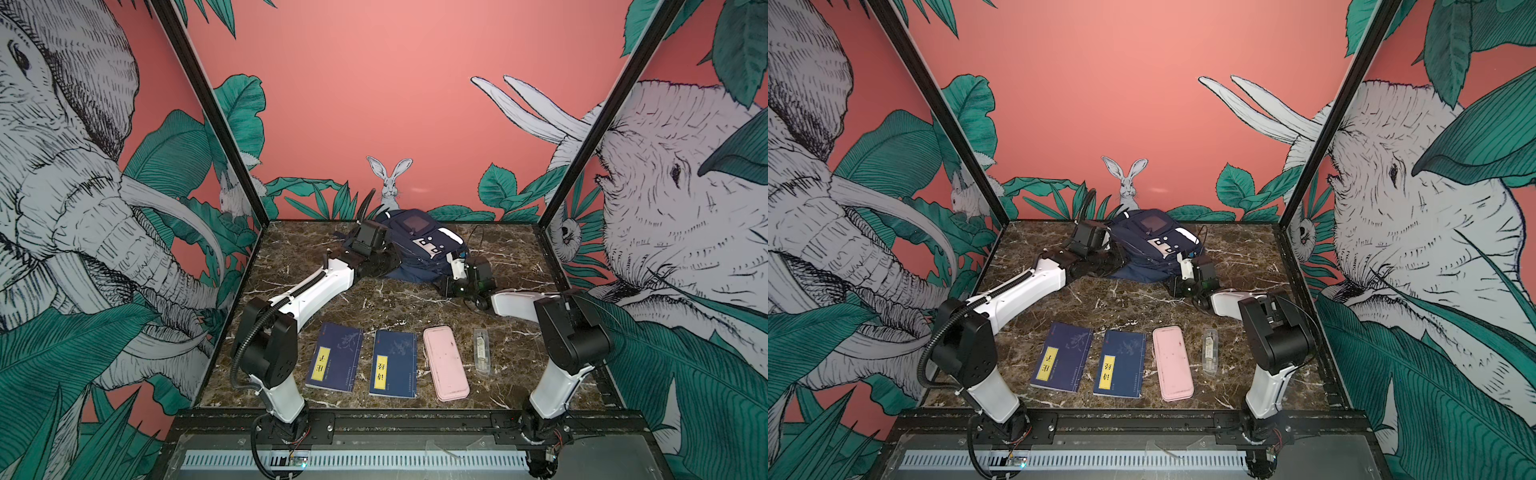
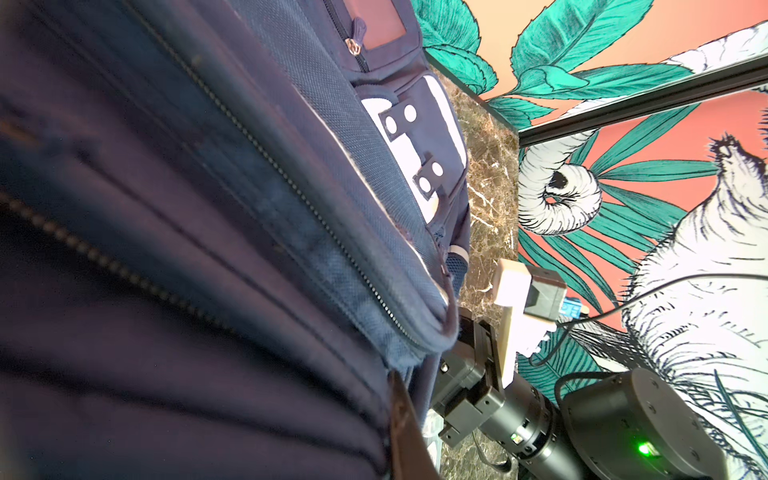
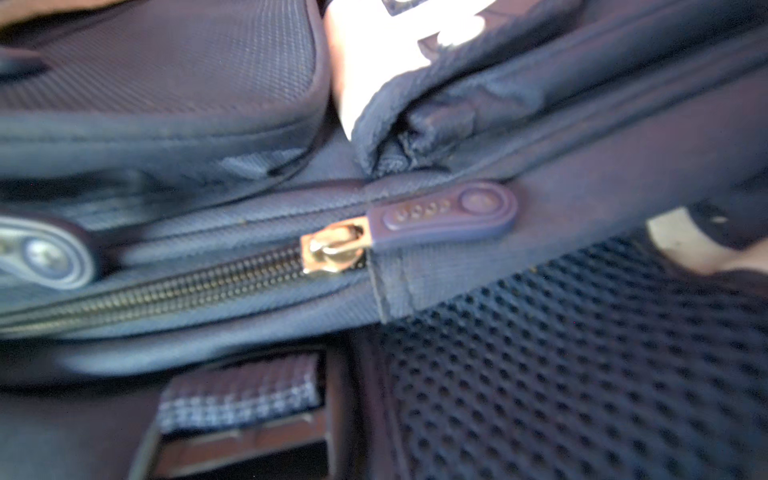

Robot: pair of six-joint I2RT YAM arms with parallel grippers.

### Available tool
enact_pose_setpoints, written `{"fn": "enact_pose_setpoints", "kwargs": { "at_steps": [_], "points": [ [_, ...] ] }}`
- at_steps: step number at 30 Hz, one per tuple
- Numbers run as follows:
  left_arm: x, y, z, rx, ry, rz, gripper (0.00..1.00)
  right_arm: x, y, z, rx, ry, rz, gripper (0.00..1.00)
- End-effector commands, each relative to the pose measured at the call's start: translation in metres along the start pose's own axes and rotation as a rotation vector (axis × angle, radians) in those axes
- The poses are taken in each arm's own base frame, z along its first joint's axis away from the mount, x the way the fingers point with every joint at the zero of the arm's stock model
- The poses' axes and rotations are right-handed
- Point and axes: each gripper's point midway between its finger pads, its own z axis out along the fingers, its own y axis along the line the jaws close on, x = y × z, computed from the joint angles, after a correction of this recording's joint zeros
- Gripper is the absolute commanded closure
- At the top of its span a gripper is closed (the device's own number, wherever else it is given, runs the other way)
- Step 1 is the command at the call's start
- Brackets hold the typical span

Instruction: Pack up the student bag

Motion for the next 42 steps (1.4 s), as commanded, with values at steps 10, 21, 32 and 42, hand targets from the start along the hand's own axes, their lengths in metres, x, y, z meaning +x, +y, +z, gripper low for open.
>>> {"fn": "enact_pose_setpoints", "kwargs": {
  "at_steps": [10, 21, 32, 42],
  "points": [
    [-0.027, -0.031, -0.019, 0.1, -0.075, 0.034, 1.0, -0.015, 0.017, -0.009, -0.05, -0.056, -0.063, 0.84],
    [-0.036, -0.019, -0.02, 0.077, -0.102, 0.003, 1.0, -0.008, 0.024, -0.019, -0.068, -0.035, -0.054, 0.91],
    [-0.038, -0.01, -0.013, 0.069, -0.108, -0.03, 1.0, 0.014, 0.049, -0.033, -0.106, 0.053, -0.093, 1.0],
    [-0.032, -0.004, -0.006, 0.071, -0.099, -0.056, 1.0, 0.031, 0.119, -0.021, -0.24, 0.17, -0.202, 1.0]
  ]
}}
